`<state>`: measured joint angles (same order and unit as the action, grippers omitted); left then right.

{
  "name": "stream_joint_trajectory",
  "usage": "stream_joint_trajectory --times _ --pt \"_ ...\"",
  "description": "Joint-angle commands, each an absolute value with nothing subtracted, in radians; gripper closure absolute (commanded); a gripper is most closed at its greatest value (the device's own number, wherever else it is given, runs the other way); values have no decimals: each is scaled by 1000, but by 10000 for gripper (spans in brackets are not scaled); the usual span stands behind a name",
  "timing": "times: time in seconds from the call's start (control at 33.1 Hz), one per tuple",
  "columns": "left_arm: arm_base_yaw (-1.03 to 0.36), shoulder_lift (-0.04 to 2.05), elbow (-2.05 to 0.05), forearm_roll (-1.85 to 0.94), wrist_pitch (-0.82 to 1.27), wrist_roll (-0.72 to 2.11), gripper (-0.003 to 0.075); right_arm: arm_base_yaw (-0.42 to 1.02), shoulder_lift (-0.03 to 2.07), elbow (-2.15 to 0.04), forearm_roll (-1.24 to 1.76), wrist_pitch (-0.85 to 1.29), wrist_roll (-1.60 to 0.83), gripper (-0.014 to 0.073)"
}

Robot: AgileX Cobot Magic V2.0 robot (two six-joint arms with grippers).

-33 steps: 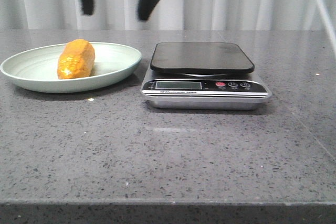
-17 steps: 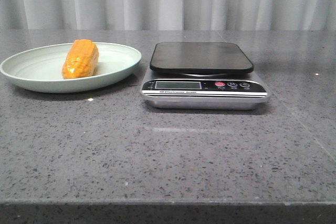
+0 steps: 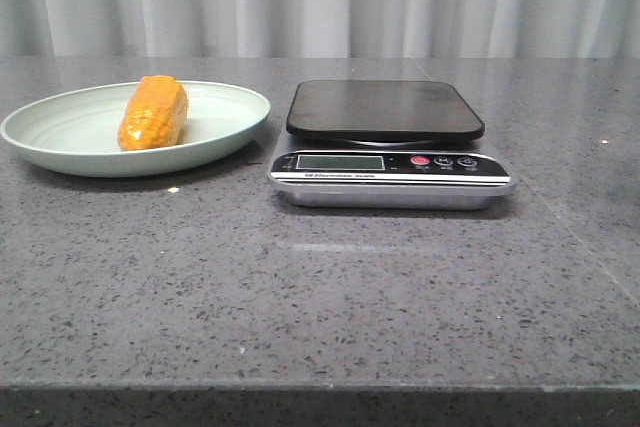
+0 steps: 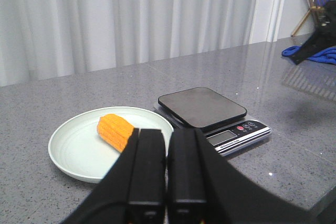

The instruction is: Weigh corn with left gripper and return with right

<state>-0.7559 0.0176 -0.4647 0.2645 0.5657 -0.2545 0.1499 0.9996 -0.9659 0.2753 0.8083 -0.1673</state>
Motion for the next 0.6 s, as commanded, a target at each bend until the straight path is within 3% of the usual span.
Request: stream_joint_trajectory --times 0.0,0.33,0.42,0.54,0.57 --pt "-762 34 -489 271 488 -256 586 143 851 -901 298 662 -185 13" --pt "-762 34 -489 271 488 -256 586 146 358 -564 305 508 -185 43" --pt "-762 34 -489 271 488 -256 586 146 255 -496 305 508 -185 156" --pt "-762 34 -489 271 488 -256 586 146 120 -420 305 454 -185 461" --pt "-762 34 -489 271 488 -256 586 146 91 -409 305 430 -185 456"
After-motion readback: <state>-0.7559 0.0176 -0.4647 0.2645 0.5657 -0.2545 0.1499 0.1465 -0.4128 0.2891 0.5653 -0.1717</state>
